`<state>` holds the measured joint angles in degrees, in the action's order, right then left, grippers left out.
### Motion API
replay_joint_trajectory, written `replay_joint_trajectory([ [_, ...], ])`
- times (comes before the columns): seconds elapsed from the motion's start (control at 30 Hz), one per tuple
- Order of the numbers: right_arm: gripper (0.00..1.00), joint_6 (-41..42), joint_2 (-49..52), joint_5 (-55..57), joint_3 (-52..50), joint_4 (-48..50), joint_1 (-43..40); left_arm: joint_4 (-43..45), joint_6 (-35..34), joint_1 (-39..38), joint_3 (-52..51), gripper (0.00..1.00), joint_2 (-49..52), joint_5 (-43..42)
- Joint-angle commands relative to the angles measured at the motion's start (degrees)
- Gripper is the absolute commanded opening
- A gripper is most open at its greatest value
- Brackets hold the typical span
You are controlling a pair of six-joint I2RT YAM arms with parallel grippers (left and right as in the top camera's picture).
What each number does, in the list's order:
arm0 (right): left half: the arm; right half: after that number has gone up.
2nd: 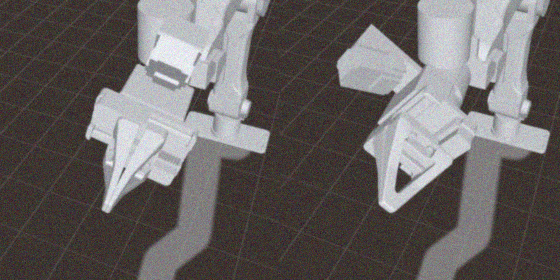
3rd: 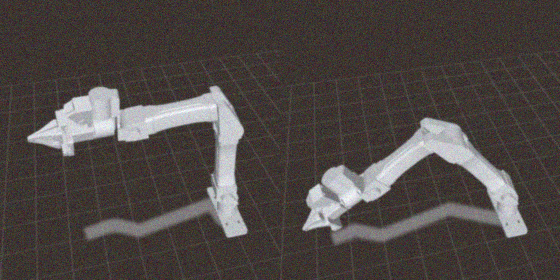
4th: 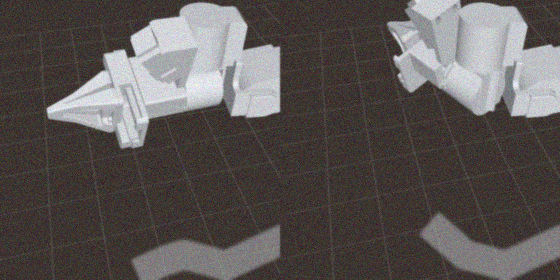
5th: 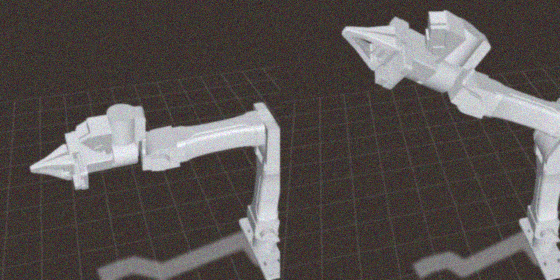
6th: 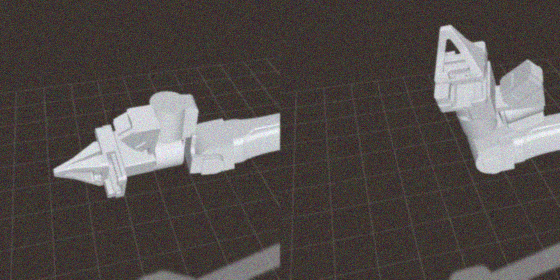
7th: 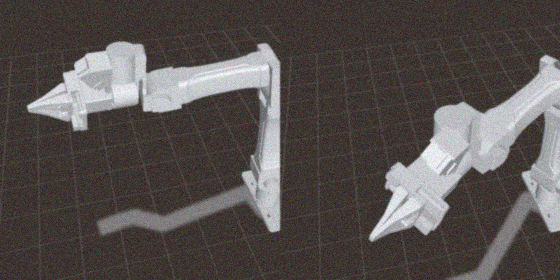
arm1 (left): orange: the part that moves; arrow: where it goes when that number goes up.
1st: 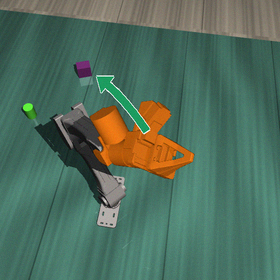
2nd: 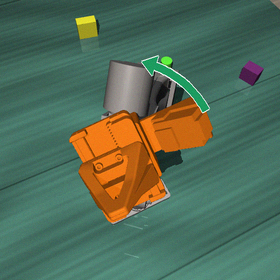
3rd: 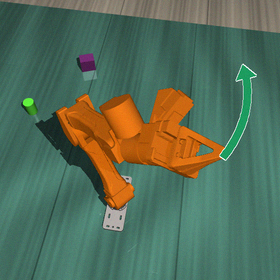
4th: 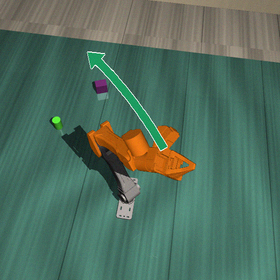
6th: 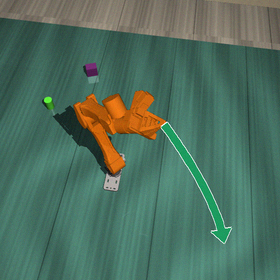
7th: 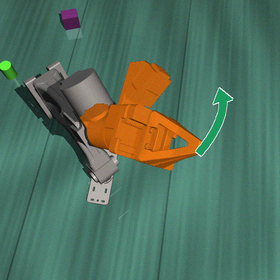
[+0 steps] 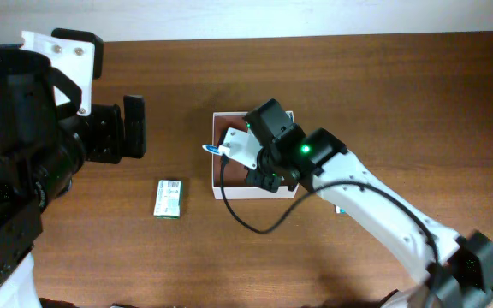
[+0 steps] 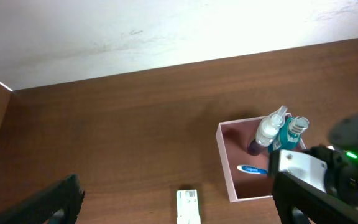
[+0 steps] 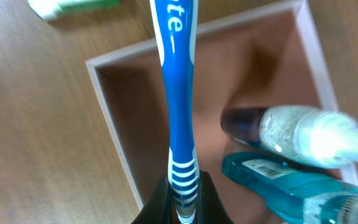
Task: Pack container
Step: 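Carry the toothbrush into the box and release it, then return the right gripper and grasp the Colgate toothpaste tube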
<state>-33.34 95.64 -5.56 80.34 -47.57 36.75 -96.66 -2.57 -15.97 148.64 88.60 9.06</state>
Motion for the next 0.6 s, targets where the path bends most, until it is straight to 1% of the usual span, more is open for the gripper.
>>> replay_joint_trajectory([
  [0.0,0.04,-2.4,3.9,0.7,0.5,0.1,-2.8,0.0,0.9,0.3,-0.1,0.99,-0.6,0.4],
  [0.07,0.04,-2.4,5.3,0.6,0.5,0.4,-4.2,0.0,0.9,0.3,-0.1,0.99,-0.6,0.4],
  [0.1,0.12,-2.2,5.7,0.2,0.5,0.4,-4.7,0.0,0.9,0.3,-0.1,0.99,-0.6,0.4],
  [0.13,0.29,-2.2,5.7,-0.2,0.5,0.4,-4.9,0.0,0.9,0.3,-0.1,0.99,-0.6,0.4],
  [0.17,0.67,-1.8,5.6,-0.5,0.6,0.4,-5.0,0.0,0.9,0.3,-0.1,0.99,-0.6,0.4],
  [0.2,0.70,-1.5,5.2,-0.5,1.0,-0.1,-4.9,0.0,0.9,0.3,-0.1,0.99,-0.6,0.4],
  [0.27,0.67,-1.6,4.0,-1.1,2.8,-2.3,-4.5,0.0,0.9,0.3,-0.1,0.99,-0.6,0.4],
  [0.33,0.66,-0.5,2.5,-1.6,5.0,-4.9,-4.2,0.0,0.9,0.3,-0.1,0.99,-0.6,0.4],
  [0.43,0.66,3.8,0.3,-1.5,9.2,-9.9,-4.2,0.0,0.9,0.3,-0.1,0.99,-0.6,0.4],
  [0.5,0.61,6.6,-0.9,-1.5,12.0,-14.4,-4.4,0.0,0.9,0.3,-0.1,1.00,-0.6,0.4],
  [0.57,0.60,11.8,-2.1,-1.5,14.1,-18.7,-5.2,0.0,0.9,0.3,-0.1,0.99,-0.6,0.4],
])
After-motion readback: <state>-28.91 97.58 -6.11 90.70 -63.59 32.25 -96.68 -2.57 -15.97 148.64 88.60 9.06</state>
